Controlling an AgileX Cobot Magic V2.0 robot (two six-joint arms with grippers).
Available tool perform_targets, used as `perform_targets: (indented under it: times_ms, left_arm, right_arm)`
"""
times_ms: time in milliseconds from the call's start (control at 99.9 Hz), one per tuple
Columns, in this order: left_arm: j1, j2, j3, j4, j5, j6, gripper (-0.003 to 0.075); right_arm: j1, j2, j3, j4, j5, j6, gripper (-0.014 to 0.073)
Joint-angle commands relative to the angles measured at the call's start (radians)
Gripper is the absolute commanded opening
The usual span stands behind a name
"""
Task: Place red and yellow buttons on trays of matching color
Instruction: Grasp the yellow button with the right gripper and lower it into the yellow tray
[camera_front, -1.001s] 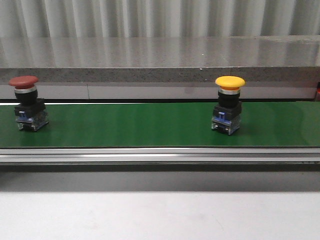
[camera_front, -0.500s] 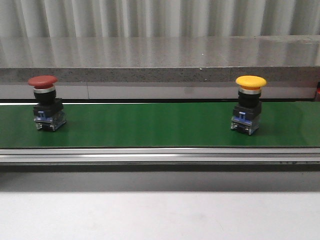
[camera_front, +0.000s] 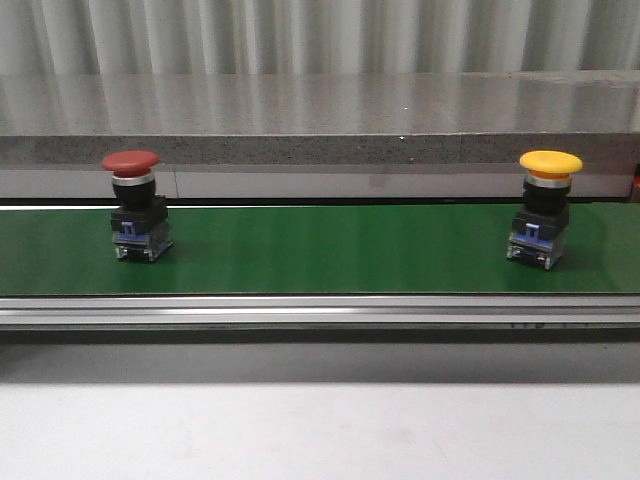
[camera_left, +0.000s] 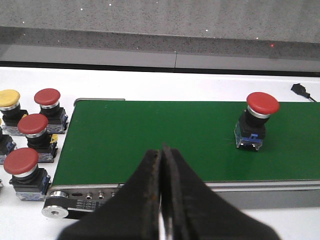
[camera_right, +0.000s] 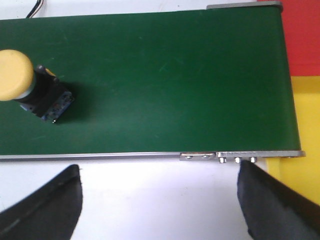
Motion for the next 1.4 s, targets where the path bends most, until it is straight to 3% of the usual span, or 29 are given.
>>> perform_targets:
  times_ms: [0,420,430,520,600,691,891,1051,1391]
  left_arm:
    - [-0.008,0.005,-0.025,-0.002,-0.080,0.001,-0.0020]
    - [-0.008,0.005,-0.025,-0.002,-0.080,0.001,-0.0020]
    - [-0.008,0.005,-0.025,-0.002,-0.080,0.001,-0.0020]
    - [-0.008,0.005,-0.025,-0.002,-0.080,0.001,-0.0020]
    - [-0.008,0.005,-0.025,-0.002,-0.080,0.001,-0.0020]
    - [-0.008,0.005,-0.025,-0.002,-0.080,0.001,-0.0020]
    - [-0.008,0.005,-0.025,-0.002,-0.080,0.001,-0.0020]
    - [-0.008,0.005,-0.025,-0.002,-0.080,0.001,-0.0020]
    - [-0.008,0.005,-0.025,-0.002,-0.080,0.001,-0.0020]
  right_arm:
    - [0.019,0.007,-0.054,0.005,-0.058,-0.022,0.0646]
    - [0.171,0.256,-0.207,0.012,-0.057,-0.064,0.0646]
    - [0.151,0.514,-0.316,-0.004,-0.062,-0.060,0.0426]
    - [0.135,0.521,-0.319,-0.004,-0.033,-0.052,0.0220]
    - [0.115,0.508,-0.328,-0.004,-0.007,-0.051,0.0124]
    - [0.081,0.483,-0.347,-0.004,0.033,-0.051,0.0113]
    - [-0.085,0.426,-0.364,-0.005,0.102,-0.051,0.0113]
    - [-0.294,0.418,-0.364,-0.005,0.122,-0.050,0.0113]
    - [-0.615,0.431,-0.359,-0.005,0.018,0.030,0.0113]
